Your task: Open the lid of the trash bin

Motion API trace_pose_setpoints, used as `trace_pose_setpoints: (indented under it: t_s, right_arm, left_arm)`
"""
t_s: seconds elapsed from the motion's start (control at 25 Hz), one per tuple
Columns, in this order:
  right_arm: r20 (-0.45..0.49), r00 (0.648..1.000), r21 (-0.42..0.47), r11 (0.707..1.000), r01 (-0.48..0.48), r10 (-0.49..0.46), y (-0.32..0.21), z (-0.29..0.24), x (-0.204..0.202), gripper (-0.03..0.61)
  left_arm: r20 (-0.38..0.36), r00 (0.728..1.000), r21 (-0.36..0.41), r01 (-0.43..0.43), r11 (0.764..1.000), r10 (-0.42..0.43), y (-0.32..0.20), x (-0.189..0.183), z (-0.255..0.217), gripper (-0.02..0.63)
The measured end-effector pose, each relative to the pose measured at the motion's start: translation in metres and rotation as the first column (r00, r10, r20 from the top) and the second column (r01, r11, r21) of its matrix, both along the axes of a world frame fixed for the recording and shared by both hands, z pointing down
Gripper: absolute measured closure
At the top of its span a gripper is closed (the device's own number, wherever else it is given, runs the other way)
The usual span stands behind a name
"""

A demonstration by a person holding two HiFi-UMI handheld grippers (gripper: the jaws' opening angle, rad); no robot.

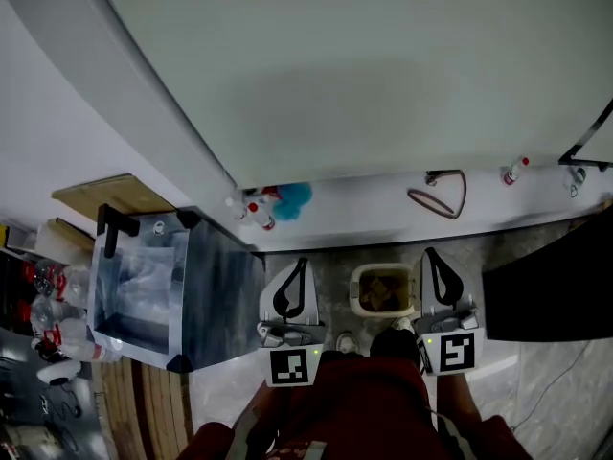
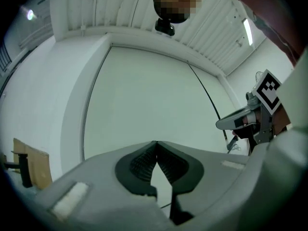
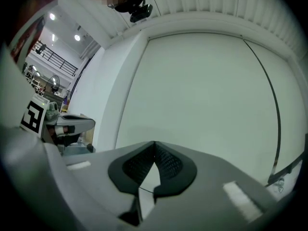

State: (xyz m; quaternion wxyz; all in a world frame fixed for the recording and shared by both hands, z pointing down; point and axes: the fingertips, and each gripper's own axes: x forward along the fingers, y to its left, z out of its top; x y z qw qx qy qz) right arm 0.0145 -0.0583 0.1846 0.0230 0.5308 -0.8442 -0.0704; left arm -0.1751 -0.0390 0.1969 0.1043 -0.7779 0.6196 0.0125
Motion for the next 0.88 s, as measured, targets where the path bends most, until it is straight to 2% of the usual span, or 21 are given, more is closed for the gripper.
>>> trace_pose_setpoints:
  t_s: [0.12, 0.24, 0.88]
  right_arm:
    - [0.003, 1.0, 0.041, 0.999, -0.003, 0.003, 0.0, -0.014, 0.002, 0.578]
    - [0.003, 1.0, 0.042, 0.999, -0.01, 0.01, 0.0, -0.014, 0.005, 0.578]
    - [-0.024, 1.0, 0.006, 1.0, -0.018, 0.018, -0.001, -0.002, 0.005, 0.578]
  left_arm:
    - [0.034, 0.999, 0.064, 0.0, 0.998, -0.003, 0.002, 0.0, -0.021, 0.609]
    - [0.033, 0.999, 0.087, 0.003, 0.996, -0.006, 0.002, 0.0, -0.028, 0.609]
    - [-0.003, 1.0, 0.058, -0.005, 0.998, 0.005, -0.001, 0.0, -0.019, 0.609]
